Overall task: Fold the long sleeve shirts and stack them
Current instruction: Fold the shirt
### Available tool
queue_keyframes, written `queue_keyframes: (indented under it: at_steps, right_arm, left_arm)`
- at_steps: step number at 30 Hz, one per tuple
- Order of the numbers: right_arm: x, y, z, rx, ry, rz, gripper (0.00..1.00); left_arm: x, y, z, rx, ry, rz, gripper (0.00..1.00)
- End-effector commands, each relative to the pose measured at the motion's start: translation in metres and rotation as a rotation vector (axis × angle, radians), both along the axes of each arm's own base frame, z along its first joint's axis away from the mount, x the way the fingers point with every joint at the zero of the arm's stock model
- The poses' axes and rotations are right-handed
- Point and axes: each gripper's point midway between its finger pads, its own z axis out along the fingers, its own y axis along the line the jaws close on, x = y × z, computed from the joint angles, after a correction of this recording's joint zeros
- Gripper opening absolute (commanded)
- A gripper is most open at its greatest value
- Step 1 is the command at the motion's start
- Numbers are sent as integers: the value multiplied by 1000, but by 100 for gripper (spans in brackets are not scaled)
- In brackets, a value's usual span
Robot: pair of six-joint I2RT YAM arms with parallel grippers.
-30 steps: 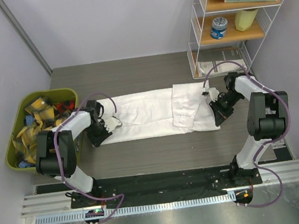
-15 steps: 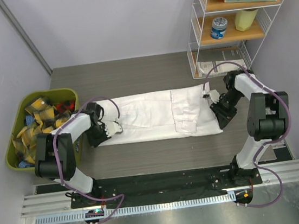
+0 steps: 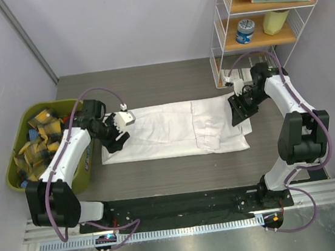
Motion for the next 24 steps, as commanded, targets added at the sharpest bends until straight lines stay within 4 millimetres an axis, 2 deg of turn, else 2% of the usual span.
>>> queue_keyframes:
  at_steps: [1, 2, 3, 4, 5, 6, 7, 8, 15, 20, 22, 23, 24]
  right_arm:
    - [6, 43, 4, 127, 6, -106, 53]
    - [2, 58, -5, 131, 52, -108, 54]
    - [-3, 58, -19, 113, 90, -130, 55]
    - [6, 58, -25, 110, 71, -162, 57]
    - [4, 59, -36, 110, 106, -207, 57]
    - [6, 58, -40, 103, 105, -239, 58]
    - [18, 59, -43, 115, 61, -259, 60]
    - [14, 61, -51, 122, 88, -297, 61]
    - [15, 77, -77, 172, 142, -310, 57]
    - [21, 87, -80, 236, 161, -318, 55]
    - [21, 91, -82, 255, 184, -321, 45]
    - [24, 93, -77, 276, 178, -315, 37]
    - [24, 95, -72, 285, 177, -311, 16]
  left_arm:
    - [12, -39, 40, -225, -69, 71, 70]
    - [10, -45, 42, -232, -72, 59, 70]
    - [9, -48, 45, -240, -78, 59, 70]
    - [8, -50, 47, -243, -90, 52, 70]
    - [7, -54, 48, -246, -89, 51, 70]
    - [6, -54, 48, -251, -92, 51, 70]
    - [7, -55, 51, -258, -107, 54, 70]
    - [6, -56, 51, -262, -107, 53, 70]
    - [6, -58, 49, -271, -120, 48, 71]
    - [8, -60, 46, -272, -111, 46, 71]
    - [9, -61, 46, -276, -112, 43, 71]
    - [10, -62, 47, -280, -116, 41, 71]
    - [11, -64, 50, -290, -124, 36, 70]
